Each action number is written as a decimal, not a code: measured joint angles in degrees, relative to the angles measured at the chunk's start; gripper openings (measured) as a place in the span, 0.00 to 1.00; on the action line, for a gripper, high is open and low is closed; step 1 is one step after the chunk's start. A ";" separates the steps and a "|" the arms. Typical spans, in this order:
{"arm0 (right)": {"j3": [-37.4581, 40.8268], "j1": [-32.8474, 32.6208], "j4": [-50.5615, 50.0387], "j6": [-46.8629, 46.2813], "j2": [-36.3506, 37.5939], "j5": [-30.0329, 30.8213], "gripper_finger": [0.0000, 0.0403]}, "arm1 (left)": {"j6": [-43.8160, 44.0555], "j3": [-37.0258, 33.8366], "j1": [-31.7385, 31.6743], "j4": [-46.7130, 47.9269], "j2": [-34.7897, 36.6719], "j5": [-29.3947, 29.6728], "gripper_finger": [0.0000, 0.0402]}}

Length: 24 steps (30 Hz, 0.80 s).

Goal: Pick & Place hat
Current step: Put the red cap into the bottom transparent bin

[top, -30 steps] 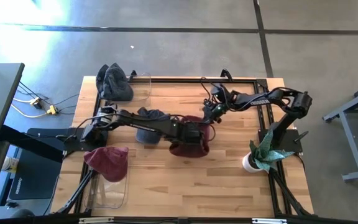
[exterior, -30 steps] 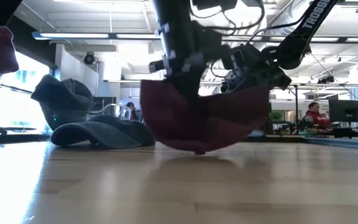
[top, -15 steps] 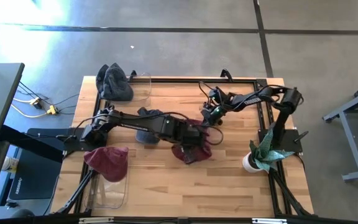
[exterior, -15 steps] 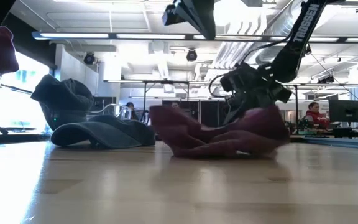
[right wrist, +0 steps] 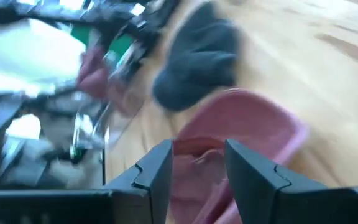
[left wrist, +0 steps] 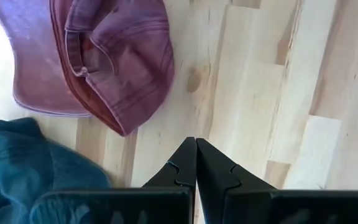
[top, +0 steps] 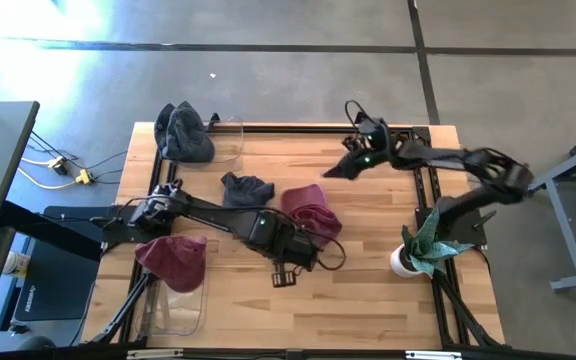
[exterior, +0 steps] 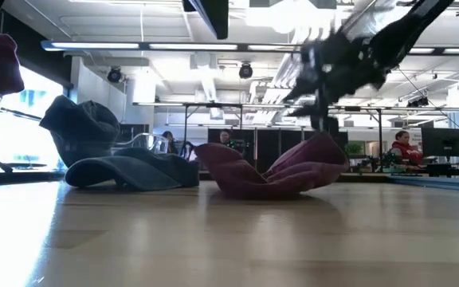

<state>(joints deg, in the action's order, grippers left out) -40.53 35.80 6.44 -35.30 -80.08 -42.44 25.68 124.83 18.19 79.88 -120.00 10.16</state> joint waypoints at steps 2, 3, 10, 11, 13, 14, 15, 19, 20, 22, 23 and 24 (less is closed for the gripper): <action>0.01 -3.65 -3.15 3.96 5.30 2.39 0.34 | 0.03 -0.19 0.62 0.07 1.23 0.50 0.00; 0.01 -5.90 -4.57 6.26 7.69 4.04 0.33 | -0.08 -0.19 0.68 -0.58 2.04 0.54 0.00; 0.02 -24.85 -9.67 18.96 18.89 18.92 0.29 | 0.08 -6.81 1.94 -13.05 5.58 -4.26 0.00; 0.02 -27.55 -9.66 20.09 19.39 20.44 0.29 | 1.06 -7.60 2.45 -13.91 5.72 -4.55 0.00; 0.00 -32.51 -10.44 21.64 19.62 23.00 0.28 | 2.47 -8.53 4.43 -13.16 5.87 -3.36 0.00; 0.00 -34.90 -11.11 22.16 19.31 24.16 0.28 | 3.28 -8.52 5.52 -13.68 5.87 -2.38 0.00; 0.00 -37.09 -11.43 22.52 18.82 25.63 0.28 | 4.37 -8.45 6.75 -14.01 5.99 -1.68 0.00; -0.45 -44.17 -12.34 24.36 15.61 31.00 0.29 | 10.59 -8.36 11.16 -16.75 6.22 2.54 0.00; -1.22 -45.47 -13.30 25.04 14.38 32.21 0.29 | 12.56 -8.36 12.18 -17.77 6.18 3.52 0.00; -3.41 -47.74 -16.27 26.65 11.60 34.34 0.29 | 16.43 -8.36 14.18 -20.57 6.18 5.41 0.00; -4.67 -48.66 -18.20 27.93 10.13 35.32 0.29 | 18.15 -8.36 15.20 -22.20 6.17 6.35 0.00; -5.95 -49.55 -20.23 29.42 8.58 36.57 0.29 | 19.66 -8.36 16.15 -23.50 6.18 7.19 0.00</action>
<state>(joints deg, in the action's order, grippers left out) -46.48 -13.75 -13.79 -5.88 -71.49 -5.87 45.35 116.46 34.34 56.38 -113.82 17.35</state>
